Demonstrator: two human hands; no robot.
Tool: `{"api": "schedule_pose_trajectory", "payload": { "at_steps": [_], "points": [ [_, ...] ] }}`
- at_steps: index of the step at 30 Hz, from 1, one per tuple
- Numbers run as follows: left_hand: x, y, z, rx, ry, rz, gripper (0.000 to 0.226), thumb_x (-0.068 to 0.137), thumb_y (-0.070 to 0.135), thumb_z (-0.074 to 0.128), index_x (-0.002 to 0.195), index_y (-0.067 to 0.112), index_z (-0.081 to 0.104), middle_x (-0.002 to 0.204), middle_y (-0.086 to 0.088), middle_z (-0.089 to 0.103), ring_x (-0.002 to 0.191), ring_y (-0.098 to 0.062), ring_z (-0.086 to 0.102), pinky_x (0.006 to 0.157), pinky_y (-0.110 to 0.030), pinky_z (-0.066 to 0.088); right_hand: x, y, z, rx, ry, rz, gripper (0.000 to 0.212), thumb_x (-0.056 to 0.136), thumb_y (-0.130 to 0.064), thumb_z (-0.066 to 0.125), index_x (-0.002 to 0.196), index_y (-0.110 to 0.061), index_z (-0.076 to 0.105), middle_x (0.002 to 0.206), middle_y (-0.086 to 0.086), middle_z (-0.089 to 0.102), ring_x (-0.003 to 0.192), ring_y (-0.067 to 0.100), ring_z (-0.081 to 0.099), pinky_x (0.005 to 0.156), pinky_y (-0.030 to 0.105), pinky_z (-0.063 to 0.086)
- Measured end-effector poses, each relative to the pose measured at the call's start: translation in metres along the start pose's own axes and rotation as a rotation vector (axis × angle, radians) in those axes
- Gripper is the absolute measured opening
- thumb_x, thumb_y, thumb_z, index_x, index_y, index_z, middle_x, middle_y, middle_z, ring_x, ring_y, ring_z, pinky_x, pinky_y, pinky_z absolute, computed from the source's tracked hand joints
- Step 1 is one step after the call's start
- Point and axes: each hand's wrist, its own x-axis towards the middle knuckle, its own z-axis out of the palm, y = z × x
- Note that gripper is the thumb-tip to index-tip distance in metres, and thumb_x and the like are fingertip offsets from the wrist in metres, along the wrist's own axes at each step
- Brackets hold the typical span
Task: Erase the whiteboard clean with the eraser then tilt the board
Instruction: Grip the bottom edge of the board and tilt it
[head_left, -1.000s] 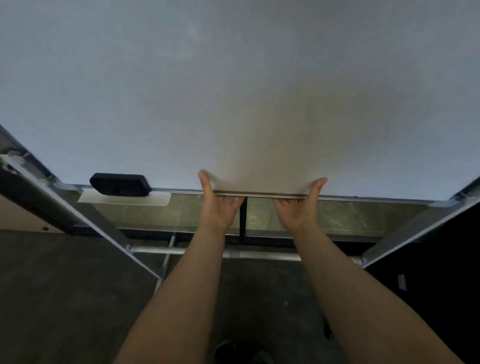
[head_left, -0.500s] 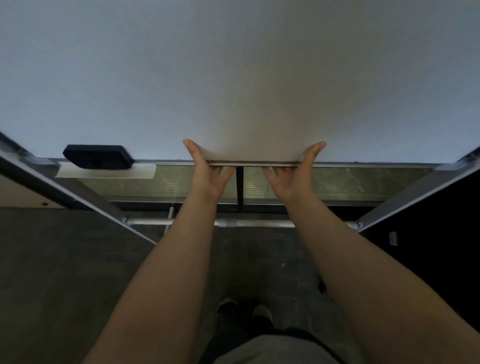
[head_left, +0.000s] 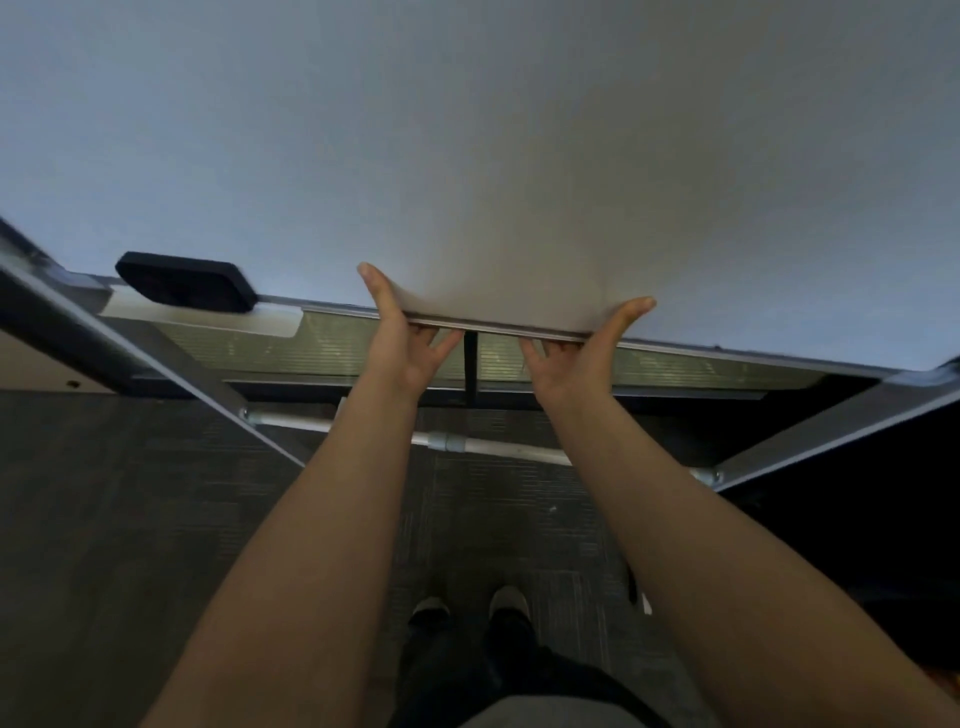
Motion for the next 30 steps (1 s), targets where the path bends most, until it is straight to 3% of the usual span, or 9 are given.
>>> {"api": "schedule_pose_trajectory", "payload": {
  "at_steps": [6,12,17,21,27,30],
  "points": [
    [-0.019,-0.011,-0.008,0.037,-0.053,-0.069,0.083,0.086,0.075,0.035,0.149,0.020,0.034,0.143,-0.012,0.049,0.129,-0.029,0.051,0.097,-0.046,0.052,-0.023,0.001,-0.023,0.025,0.043,-0.069,0.083,0.080,-0.078,0.037,0.147,-0.029,0.031,0.144,0.009,0.044,0.128,0.032,0.047,0.104,0.053,0.041],
    [-0.045,-0.008,-0.019,0.071,-0.046,-0.137,0.080,0.086,0.074,0.036,0.147,0.022,0.035,0.145,-0.009,0.048,0.131,-0.028,0.049,0.078,-0.037,0.057,-0.057,0.019,-0.031,0.031,0.106,-0.133,0.089,0.080,-0.079,0.035,0.150,-0.026,0.023,0.150,0.013,0.035,0.134,0.035,0.039,0.108,0.054,0.037],
    [-0.073,-0.014,-0.033,0.073,-0.124,-0.185,0.059,0.087,0.072,0.038,0.126,0.029,0.044,0.144,-0.008,0.050,0.128,-0.025,0.051,0.080,-0.038,0.058,-0.089,0.030,-0.052,0.058,0.142,-0.208,0.092,0.080,-0.080,0.035,0.150,-0.022,0.024,0.150,0.014,0.036,0.132,0.035,0.041,0.108,0.051,0.037],
    [-0.100,-0.026,-0.041,0.095,-0.129,-0.228,0.068,0.087,0.072,0.039,0.137,0.027,0.041,0.146,-0.006,0.048,0.131,-0.027,0.049,0.087,-0.044,0.055,-0.120,0.033,-0.072,0.097,0.188,-0.243,0.095,0.079,-0.081,0.036,0.152,-0.023,0.019,0.154,0.013,0.029,0.138,0.035,0.032,0.111,0.053,0.031],
    [-0.145,-0.045,-0.050,0.116,-0.190,-0.264,0.055,0.085,0.074,0.041,0.119,0.030,0.046,0.133,0.001,0.055,0.093,-0.014,0.063,0.066,-0.035,0.060,-0.168,0.035,-0.108,0.158,0.206,-0.315,0.093,0.078,-0.081,0.038,0.151,-0.025,0.022,0.152,0.013,0.032,0.137,0.034,0.036,0.111,0.052,0.033],
    [-0.162,-0.055,-0.056,0.115,-0.211,-0.277,0.065,0.084,0.075,0.040,0.130,0.030,0.044,0.134,0.002,0.054,0.099,-0.014,0.062,0.065,-0.035,0.060,-0.188,0.036,-0.122,0.166,0.227,-0.323,0.095,0.078,-0.080,0.039,0.151,-0.023,0.020,0.153,0.013,0.030,0.139,0.033,0.033,0.113,0.051,0.030]
  ]
}}
